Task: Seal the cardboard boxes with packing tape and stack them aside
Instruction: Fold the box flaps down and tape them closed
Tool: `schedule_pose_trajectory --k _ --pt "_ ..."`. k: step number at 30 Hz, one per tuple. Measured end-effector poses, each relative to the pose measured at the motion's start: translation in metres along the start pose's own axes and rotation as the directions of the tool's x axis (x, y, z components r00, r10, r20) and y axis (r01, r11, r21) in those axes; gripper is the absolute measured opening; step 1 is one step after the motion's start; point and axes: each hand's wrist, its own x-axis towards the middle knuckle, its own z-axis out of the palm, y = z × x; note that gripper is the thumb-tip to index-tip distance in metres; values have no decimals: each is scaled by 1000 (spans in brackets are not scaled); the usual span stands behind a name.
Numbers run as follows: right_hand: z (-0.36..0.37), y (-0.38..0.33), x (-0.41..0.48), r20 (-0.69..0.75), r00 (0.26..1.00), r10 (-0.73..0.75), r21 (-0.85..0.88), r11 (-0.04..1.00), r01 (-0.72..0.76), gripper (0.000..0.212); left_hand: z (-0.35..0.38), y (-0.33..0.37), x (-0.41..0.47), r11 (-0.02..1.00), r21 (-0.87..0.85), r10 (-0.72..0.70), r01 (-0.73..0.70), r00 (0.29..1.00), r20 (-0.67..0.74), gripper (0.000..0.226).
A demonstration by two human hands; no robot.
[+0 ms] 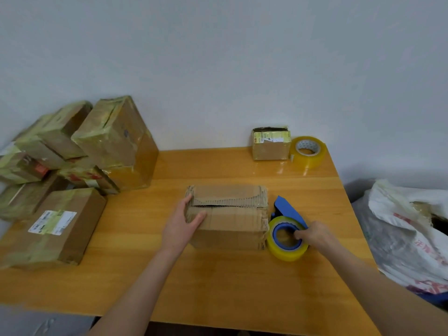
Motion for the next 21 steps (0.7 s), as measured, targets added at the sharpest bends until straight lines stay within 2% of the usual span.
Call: schedule_pose_trajectory --k 3,5,7,10,13,15,17,19,21 --pt "-4 -8 0 24 1000 -4 110 994 1 42 -1 0 0 1000 10 -3 3 1000 5 68" --pt "-3 -11 -1 80 996 26 257 965 -46 34 -2 1 -1 1000 14 -1 1 1000 0 68" --pt "-2 -12 -5 169 985 46 411 904 -113 25 -2 2 -2 1000 13 -5 5 1000 -2 68" --pt "-4 -12 -9 189 981 33 579 803 -139 30 -3 3 -3 1000 10 -11 11 1000 7 68" --pt "-28 -16 -18 -8 999 -37 582 812 35 32 -4 4 -3 1000 8 -11 11 1000 7 67" --pt "-59 -24 -28 -167 980 -109 572 799 187 38 -2 9 -4 1000 -15 -7 7 1000 13 65" --pt "-89 -36 -39 -258 943 -211 566 758 324 45 7 19 -5 998 -64 21 -19 999 41 66" --pt "-111 -54 -55 -274 895 -352 500 743 445 46 21 32 -8 994 -100 53 -46 996 69 67" --pt "-120 -70 -71 -210 836 -507 393 739 547 42 31 40 -10 992 -116 64 -55 995 75 68"
